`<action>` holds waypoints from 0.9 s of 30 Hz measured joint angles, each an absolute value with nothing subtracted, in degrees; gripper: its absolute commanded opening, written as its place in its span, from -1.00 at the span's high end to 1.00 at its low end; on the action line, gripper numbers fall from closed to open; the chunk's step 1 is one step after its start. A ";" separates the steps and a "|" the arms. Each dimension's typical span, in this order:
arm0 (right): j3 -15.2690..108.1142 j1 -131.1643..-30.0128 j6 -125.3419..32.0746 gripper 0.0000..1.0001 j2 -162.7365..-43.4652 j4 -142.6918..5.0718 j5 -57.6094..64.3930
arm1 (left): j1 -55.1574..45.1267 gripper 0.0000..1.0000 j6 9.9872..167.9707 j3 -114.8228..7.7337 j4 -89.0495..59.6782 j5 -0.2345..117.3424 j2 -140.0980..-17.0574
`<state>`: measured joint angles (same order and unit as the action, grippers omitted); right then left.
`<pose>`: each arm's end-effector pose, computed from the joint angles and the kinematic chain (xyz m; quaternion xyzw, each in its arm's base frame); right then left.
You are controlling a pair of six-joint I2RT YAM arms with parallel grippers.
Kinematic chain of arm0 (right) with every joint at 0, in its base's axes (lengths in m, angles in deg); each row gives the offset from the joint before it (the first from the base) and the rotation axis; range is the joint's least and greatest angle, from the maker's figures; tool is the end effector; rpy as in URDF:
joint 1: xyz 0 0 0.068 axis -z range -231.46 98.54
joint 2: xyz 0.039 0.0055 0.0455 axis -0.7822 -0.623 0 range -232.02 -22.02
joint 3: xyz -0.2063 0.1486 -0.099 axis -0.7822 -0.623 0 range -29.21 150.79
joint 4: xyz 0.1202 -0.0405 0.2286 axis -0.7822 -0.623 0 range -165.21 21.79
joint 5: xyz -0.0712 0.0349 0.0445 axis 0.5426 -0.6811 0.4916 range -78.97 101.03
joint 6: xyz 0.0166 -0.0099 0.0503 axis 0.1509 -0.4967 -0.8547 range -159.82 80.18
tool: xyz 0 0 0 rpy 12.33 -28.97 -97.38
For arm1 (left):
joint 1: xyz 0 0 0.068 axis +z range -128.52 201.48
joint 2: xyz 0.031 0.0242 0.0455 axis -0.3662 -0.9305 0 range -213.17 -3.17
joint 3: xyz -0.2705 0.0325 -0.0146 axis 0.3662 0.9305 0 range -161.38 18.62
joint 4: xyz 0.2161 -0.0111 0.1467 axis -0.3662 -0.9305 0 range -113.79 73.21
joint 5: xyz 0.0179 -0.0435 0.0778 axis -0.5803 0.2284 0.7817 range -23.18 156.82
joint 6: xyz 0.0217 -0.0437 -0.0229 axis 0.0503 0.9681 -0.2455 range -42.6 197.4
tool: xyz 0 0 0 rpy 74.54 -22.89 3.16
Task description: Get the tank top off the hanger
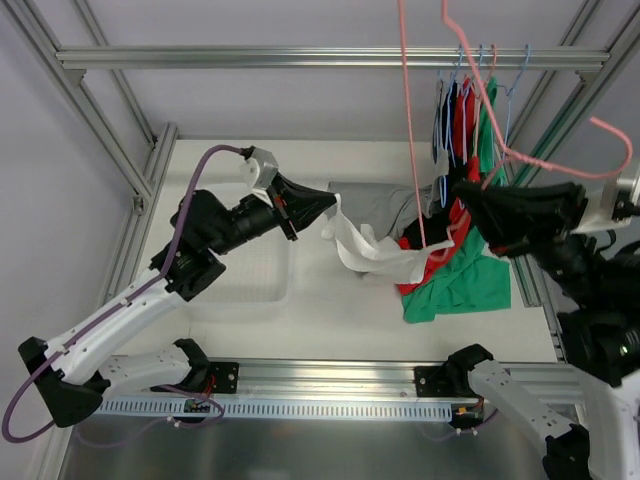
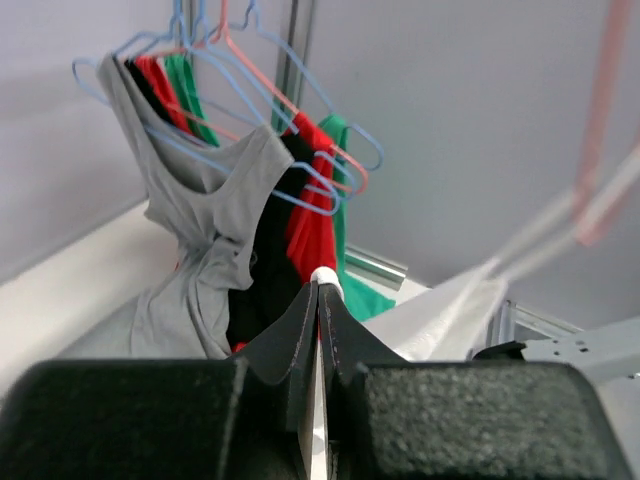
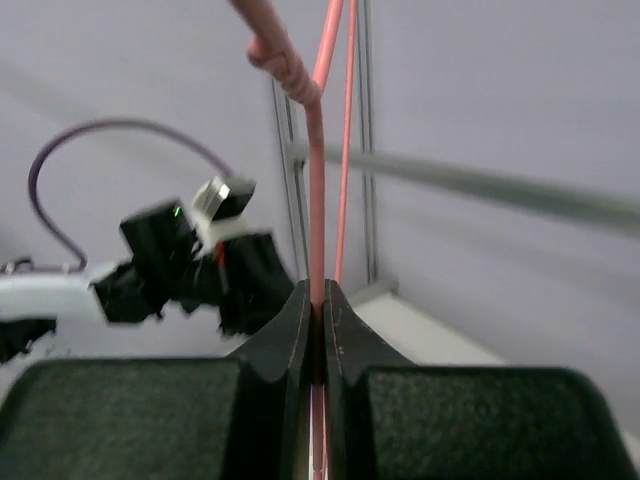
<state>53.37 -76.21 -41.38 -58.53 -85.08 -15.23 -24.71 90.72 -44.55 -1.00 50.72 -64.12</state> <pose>0.0178 0.0255 0.5404 -0.2909 0.4433 0.3031 0.7918 0.1570 -0.1780 0.4473 0.2733 0.5261 -0.4690 0.6547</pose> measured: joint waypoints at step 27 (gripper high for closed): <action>51.47 -77.59 -35.11 0.99 -72.80 -106.26 6.96 | -26.20 -0.97 89.85 -31.24 -11.53 55.64 -68.21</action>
